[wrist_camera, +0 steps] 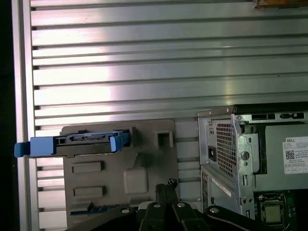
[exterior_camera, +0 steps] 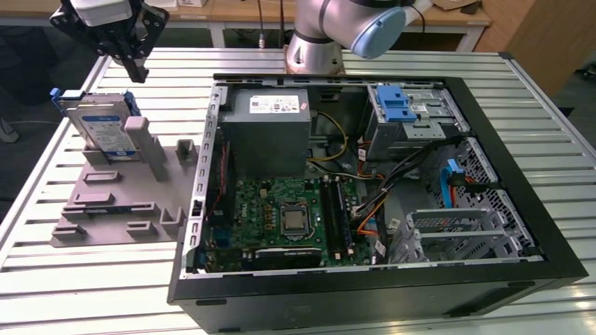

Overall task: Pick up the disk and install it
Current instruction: 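Reach for the disk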

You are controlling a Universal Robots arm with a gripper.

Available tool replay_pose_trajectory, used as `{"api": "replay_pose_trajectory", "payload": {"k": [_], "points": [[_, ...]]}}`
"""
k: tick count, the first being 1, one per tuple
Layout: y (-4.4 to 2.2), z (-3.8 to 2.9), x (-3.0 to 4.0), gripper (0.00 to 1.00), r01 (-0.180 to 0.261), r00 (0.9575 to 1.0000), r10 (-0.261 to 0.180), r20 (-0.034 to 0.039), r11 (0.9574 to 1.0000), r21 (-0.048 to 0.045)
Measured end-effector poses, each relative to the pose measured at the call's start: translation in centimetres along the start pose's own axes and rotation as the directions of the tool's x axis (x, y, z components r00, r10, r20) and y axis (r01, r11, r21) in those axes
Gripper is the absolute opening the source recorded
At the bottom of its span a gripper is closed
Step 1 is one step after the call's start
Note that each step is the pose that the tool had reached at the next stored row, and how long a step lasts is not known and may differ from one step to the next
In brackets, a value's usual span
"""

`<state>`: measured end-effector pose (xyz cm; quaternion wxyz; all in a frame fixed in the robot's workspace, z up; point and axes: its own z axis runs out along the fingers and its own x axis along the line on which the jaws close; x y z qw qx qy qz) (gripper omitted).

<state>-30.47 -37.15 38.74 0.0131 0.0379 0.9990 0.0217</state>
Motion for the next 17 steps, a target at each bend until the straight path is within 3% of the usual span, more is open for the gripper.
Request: {"api": "replay_pose_trajectory", "payload": {"k": [17], "points": [[0.14, 0.16, 1.43, 0.11, 0.0, 1.0, 0.0, -0.0001, 1.0, 0.0]]}}
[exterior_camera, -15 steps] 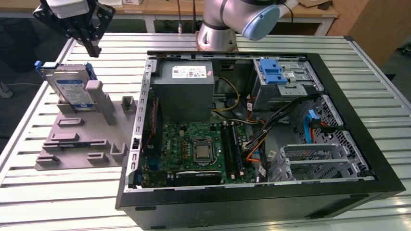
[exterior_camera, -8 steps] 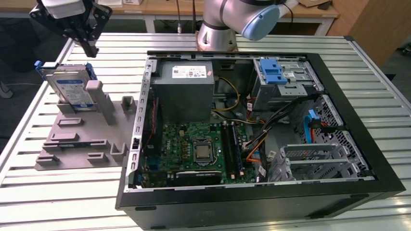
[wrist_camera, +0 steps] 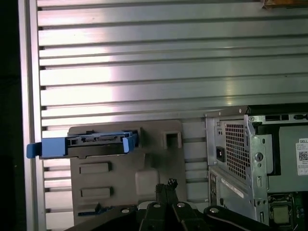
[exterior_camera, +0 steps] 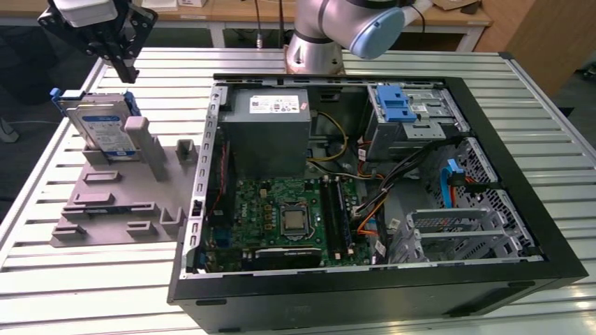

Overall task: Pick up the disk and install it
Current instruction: 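Reach for the disk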

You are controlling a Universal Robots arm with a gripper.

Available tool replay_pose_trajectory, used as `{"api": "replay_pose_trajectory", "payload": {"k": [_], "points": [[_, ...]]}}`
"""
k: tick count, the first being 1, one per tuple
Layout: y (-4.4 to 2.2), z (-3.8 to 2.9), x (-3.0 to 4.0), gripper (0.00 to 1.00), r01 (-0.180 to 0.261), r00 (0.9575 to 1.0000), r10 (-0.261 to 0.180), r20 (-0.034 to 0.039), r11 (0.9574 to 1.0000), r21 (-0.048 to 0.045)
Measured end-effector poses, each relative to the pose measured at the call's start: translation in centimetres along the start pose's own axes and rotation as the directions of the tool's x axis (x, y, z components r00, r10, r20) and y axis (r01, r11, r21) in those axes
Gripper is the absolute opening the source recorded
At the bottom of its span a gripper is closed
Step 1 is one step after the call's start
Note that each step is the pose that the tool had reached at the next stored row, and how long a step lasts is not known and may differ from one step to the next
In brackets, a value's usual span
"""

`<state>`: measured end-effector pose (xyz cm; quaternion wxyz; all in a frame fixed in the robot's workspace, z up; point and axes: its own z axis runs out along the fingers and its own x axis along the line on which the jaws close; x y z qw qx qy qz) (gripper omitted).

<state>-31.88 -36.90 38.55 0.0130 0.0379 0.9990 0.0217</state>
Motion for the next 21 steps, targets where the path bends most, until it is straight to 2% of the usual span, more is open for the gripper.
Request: {"api": "replay_pose_trajectory", "payload": {"k": [5, 11, 16, 19, 21], "points": [[0.54, 0.07, 0.62, 0.11, 0.0, 1.0, 0.0, 0.0001, 1.0, 0.0002], [0.88, 0.26, 2.33, 0.11, -0.001, 1.0, 0.001, -0.0012, 1.0, 0.0003], [0.98, 0.8, 3.59, 0.11, -0.001, 0.9999, 0.001, -0.0123, 1.0, 0.0028], [1.01, 1.15, 4.77, 0.11, -0.001, 0.9999, 0.001, -0.0115, 0.9999, 0.0146], [1.05, 1.3, 5.39, 0.11, -0.001, 0.9999, 0.001, -0.0103, 0.9996, 0.0291]]}}
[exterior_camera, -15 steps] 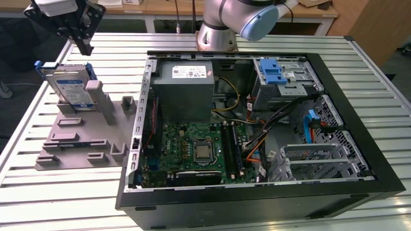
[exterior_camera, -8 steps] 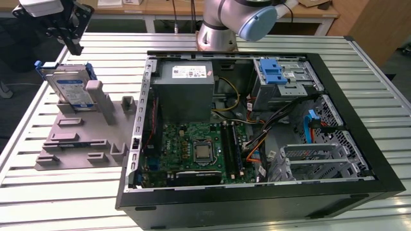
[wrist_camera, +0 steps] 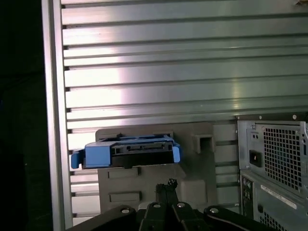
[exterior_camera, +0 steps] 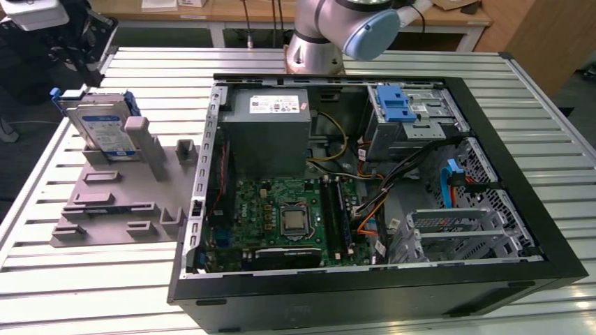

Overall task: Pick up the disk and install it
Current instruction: 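Reach for the disk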

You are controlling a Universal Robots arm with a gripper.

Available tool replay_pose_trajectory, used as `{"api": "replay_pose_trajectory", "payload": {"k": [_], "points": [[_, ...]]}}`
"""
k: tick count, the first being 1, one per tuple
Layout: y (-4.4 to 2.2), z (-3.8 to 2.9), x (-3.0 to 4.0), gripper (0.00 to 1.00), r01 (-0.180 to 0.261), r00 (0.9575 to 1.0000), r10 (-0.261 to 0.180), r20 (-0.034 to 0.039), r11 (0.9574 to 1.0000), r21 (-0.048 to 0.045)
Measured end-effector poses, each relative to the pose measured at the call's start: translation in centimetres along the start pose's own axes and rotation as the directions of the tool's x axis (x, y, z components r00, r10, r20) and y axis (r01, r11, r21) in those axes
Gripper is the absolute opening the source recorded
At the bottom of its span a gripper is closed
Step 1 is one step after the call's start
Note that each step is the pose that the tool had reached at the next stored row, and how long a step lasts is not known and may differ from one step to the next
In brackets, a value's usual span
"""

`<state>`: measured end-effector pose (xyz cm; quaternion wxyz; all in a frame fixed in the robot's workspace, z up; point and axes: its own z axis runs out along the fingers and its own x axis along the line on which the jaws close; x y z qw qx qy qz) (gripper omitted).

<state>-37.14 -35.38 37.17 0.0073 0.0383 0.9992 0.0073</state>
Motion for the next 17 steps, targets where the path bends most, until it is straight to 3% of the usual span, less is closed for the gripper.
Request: {"api": "replay_pose_trajectory", "payload": {"k": [2, 3, 11, 17], "points": [[0.15, 0.12, 0.4, 0.11, 0.0, 1.0, 0.0, 0.0014, 0.9998, 0.019], [0.19, 0.16, 0.62, 0.11, 0.0, 1.0, 0.0, 0.0013, 0.9998, 0.0217], [0.63, 0.31, 3.4, 0.11, 0.0, 1.0, 0.0, 0.0015, 0.9998, 0.0216], [0.89, 0.34, 4.43, 0.11, 0.0, 1.0, 0.0, 0.0016, 0.9998, 0.0216]]}}
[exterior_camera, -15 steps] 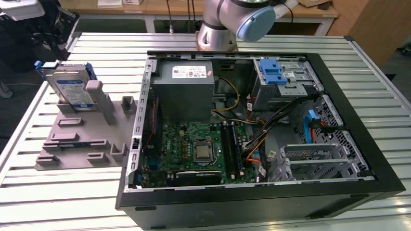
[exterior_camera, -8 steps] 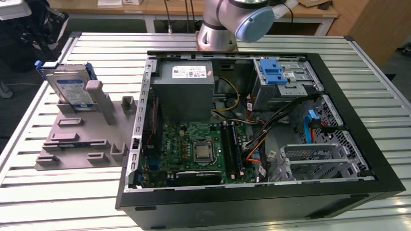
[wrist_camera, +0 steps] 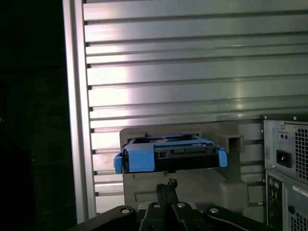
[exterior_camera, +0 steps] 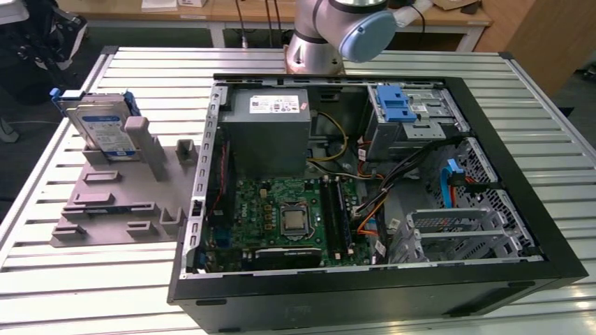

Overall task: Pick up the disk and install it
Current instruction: 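Reach for the disk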

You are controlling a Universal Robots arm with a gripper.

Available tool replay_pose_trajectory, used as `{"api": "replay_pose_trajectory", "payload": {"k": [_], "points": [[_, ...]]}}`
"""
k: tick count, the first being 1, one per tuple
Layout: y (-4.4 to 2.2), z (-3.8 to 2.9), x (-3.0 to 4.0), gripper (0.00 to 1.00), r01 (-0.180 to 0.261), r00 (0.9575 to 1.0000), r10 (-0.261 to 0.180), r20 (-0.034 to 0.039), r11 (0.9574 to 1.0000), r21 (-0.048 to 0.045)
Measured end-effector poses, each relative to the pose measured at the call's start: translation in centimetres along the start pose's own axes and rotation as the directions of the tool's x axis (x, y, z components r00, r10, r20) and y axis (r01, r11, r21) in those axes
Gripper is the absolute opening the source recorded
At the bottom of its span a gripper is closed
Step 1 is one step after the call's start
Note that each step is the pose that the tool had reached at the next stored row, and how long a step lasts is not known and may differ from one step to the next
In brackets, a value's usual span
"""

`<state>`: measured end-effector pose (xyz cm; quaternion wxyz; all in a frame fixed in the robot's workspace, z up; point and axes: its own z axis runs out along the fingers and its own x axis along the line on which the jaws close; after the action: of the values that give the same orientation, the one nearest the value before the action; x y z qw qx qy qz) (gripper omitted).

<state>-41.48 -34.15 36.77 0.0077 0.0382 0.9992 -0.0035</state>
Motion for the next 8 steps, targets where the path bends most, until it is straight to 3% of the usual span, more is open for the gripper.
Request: {"api": "replay_pose_trajectory", "payload": {"k": [4, 8], "points": [[0.16, 0.0, 0.65, 0.11, 0.0, 1.0, 0.0, -0.0001, 1.0, 0.0], [0.16, 0.0, 0.71, 0.11, 0.0, 1.0, 0.0, -0.0001, 1.0, 0.0]]}}
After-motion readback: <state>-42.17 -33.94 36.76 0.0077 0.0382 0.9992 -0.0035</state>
